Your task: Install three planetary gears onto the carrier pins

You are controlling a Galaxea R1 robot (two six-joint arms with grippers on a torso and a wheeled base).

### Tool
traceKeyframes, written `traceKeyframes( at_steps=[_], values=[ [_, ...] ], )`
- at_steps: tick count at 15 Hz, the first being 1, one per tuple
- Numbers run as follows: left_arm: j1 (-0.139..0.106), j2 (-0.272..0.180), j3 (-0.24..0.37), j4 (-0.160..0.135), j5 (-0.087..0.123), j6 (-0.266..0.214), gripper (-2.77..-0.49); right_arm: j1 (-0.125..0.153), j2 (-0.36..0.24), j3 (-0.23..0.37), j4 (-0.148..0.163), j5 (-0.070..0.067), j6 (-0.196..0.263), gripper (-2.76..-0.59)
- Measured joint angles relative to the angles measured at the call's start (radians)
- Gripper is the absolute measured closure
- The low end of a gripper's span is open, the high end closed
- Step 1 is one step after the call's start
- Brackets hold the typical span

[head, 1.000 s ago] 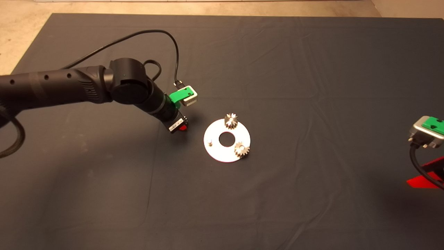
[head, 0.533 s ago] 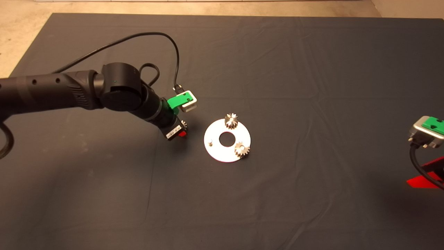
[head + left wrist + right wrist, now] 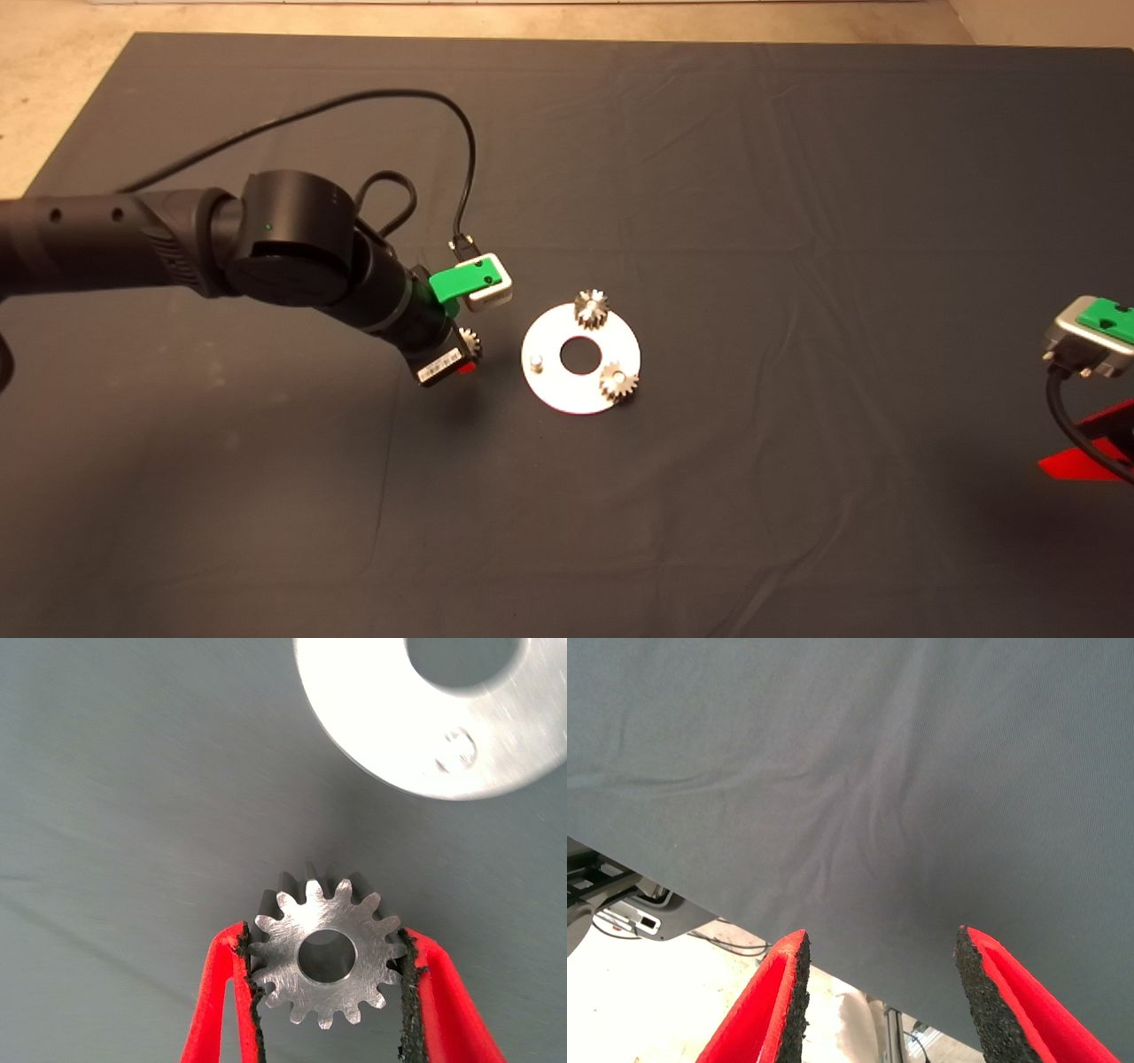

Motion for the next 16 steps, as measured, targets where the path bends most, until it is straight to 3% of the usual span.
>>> traceKeyframes(
  at_steps=[2, 5, 9, 16],
  values=[
    [-0.028, 0.015, 0.003, 0.001, 0.013, -0.003, -0.59, 0.000, 0.000, -0.001, 0.000, 0.000, 0.000, -1.19],
    [-0.028, 0.064, 0.017, -0.001, 0.020, -0.021, -0.59, 0.000, 0.003, -0.002, 0.000, 0.000, 0.000, -1.19],
    [-0.028, 0.103, 0.051, -0.003, 0.018, -0.090, -0.59, 0.000, 0.003, -0.006, 0.000, 0.000, 0.000, -1.18],
    [-0.028, 0.109, 0.059, -0.005, 0.014, -0.106, -0.58, 0.000, 0.006, -0.006, 0.000, 0.001, 0.000, -1.19]
  ],
)
